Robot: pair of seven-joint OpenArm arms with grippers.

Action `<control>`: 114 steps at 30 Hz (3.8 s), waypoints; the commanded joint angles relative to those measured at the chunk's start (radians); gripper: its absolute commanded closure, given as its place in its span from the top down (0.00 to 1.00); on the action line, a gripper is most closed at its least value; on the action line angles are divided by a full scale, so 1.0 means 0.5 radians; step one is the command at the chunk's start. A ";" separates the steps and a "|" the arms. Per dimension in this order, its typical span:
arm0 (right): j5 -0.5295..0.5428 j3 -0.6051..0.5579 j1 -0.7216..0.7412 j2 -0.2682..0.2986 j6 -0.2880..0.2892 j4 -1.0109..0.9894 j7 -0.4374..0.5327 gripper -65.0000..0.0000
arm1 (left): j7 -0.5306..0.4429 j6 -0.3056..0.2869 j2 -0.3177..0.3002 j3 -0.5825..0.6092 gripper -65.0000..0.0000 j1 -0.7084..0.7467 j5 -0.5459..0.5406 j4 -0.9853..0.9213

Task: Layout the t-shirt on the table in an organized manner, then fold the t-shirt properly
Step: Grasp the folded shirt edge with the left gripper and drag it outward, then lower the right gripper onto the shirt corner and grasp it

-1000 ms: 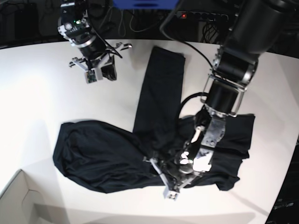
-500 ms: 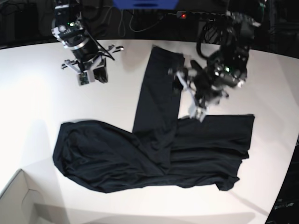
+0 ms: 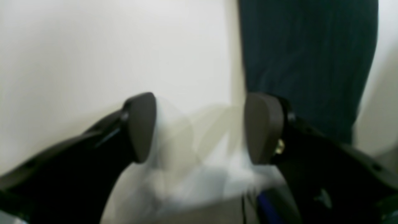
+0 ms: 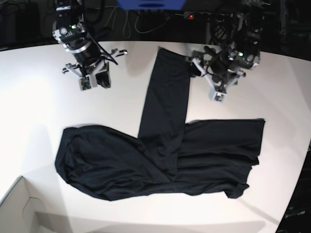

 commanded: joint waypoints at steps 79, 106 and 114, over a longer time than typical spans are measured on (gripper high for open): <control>0.011 -0.293 1.243 0.271 0.007 -1.223 0.065 0.41 | 0.342 -0.499 -0.488 -1.373 0.00 -0.604 -0.021 -0.214; 0.011 0.314 0.291 0.704 0.013 -0.754 0.065 0.42 | 0.342 -0.499 -0.117 -1.125 0.00 -0.448 -0.021 -0.214; 0.011 0.379 0.150 0.734 0.013 -0.652 0.069 0.42 | 0.342 -0.499 -0.080 -1.115 0.00 -0.423 -0.021 -0.223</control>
